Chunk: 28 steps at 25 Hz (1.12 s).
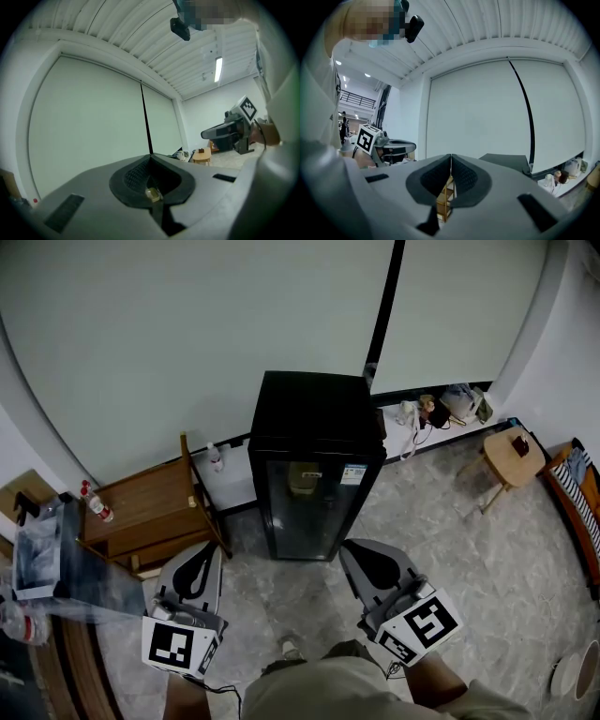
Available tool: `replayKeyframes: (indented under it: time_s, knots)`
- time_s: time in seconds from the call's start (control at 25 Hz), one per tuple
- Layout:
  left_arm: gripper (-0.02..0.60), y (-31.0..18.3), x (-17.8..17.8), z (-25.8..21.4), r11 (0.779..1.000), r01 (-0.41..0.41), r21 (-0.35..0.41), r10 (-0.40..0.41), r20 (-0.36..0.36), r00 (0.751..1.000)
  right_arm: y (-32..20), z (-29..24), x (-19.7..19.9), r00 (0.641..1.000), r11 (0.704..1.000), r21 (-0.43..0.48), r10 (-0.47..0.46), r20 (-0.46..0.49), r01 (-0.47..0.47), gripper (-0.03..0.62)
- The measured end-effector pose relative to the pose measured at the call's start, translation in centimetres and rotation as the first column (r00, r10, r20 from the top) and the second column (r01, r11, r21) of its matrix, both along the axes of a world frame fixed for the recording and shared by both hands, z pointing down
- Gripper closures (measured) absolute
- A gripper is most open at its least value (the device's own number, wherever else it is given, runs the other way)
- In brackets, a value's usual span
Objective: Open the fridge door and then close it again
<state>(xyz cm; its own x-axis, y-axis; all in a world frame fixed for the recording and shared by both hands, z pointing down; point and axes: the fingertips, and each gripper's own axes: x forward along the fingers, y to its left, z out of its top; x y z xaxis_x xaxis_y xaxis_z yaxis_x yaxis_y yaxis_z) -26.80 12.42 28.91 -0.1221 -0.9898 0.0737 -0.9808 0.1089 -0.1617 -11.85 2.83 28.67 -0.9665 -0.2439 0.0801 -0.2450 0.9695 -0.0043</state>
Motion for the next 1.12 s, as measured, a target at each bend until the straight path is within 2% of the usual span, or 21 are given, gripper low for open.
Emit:
replayKeyframes:
  time_s: [0.32, 0.56, 0.68, 0.88, 1.04, 1.08, 1.12]
  knots:
    - [0.575, -1.4, -0.3, -0.2, 1.000, 0.004, 0.004, -0.004, -0.001, 1.000, -1.8, -0.3, -0.5, 1.000, 1.000, 0.000, 0.004, 0.014, -0.004, 0.597]
    - [0.575, -3.7, -0.1, -0.6, 1.000, 0.021, 0.018, -0.021, -0.008, 1.000, -4.1, -0.9, -0.4, 0.999, 1.000, -0.001, -0.029, 0.019, 0.029, 0.597]
    - [0.575, -4.6, -0.1, -0.6, 0.999, 0.030, 0.041, -0.029, -0.038, 0.999, -5.3, -0.7, -0.1, 0.999, 0.999, -0.003, -0.033, 0.014, 0.033, 0.597]
    - [0.574, -6.1, -1.2, -0.8, 0.998, 0.040, 0.053, -0.037, -0.062, 0.997, -7.1, -0.2, 0.1, 0.999, 0.999, -0.009, -0.041, 0.007, 0.041, 0.597]
    - [0.572, -7.7, -2.2, -1.1, 0.998, 0.035, 0.053, -0.033, -0.052, 0.998, -8.3, -0.1, -0.3, 0.999, 0.999, -0.015, -0.051, 0.012, 0.052, 0.597]
    - [0.562, -8.0, -2.4, -1.1, 0.998, 0.033, 0.052, -0.031, -0.049, 0.998, -8.6, -0.1, -0.5, 0.998, 0.998, -0.014, -0.055, 0.013, 0.055, 0.597]
    - [0.513, -8.4, -2.7, -1.1, 0.998, 0.032, 0.052, -0.029, -0.046, 0.999, -8.8, -0.1, -0.7, 0.998, 0.998, -0.011, -0.058, 0.014, 0.058, 0.597]
